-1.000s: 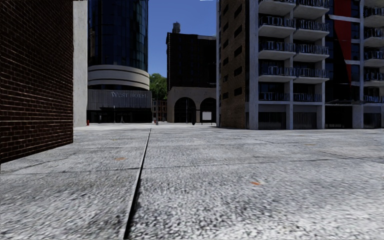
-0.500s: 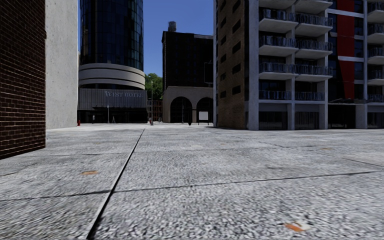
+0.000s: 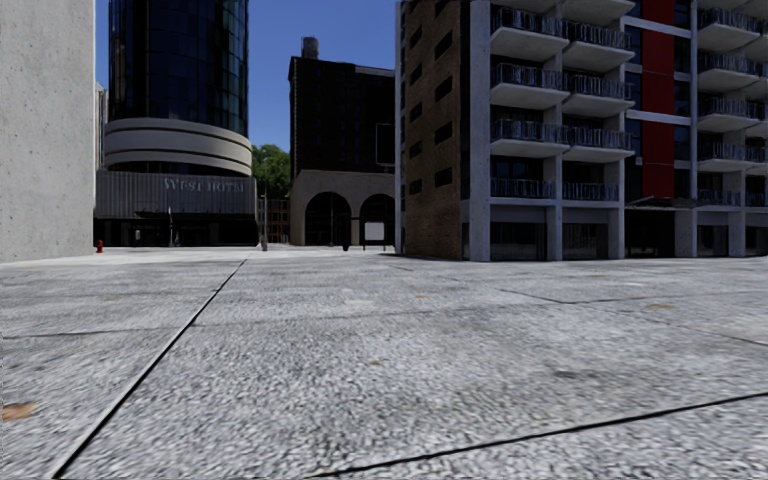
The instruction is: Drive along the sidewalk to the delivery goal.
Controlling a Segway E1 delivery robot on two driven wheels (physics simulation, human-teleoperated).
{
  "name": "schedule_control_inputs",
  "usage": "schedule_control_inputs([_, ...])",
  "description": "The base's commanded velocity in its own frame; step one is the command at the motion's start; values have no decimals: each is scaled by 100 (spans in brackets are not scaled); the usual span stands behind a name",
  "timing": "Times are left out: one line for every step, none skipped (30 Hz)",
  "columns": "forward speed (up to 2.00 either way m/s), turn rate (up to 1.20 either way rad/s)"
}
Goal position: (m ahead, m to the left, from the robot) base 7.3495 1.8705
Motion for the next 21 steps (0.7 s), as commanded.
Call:
schedule_control_inputs([200, 0])
schedule_control_inputs([200, 0])
schedule_control_inputs([200, 0])
schedule_control_inputs([200, 0])
schedule_control_inputs([200, 0])
schedule_control_inputs([200, 0])
schedule_control_inputs([200, 0])
schedule_control_inputs([200, 0])
schedule_control_inputs([200, 0])
schedule_control_inputs([200, 0])
schedule_control_inputs([200, 0])
schedule_control_inputs([200, 0])
schedule_control_inputs([200, 0])
schedule_control_inputs([200, 74])
schedule_control_inputs([200, 95])
schedule_control_inputs([200, 120])
schedule_control_inputs([200, 120])
schedule_control_inputs([200, 119])
schedule_control_inputs([200, 48])
schedule_control_inputs([200, 30])
schedule_control_inputs([200, 24])
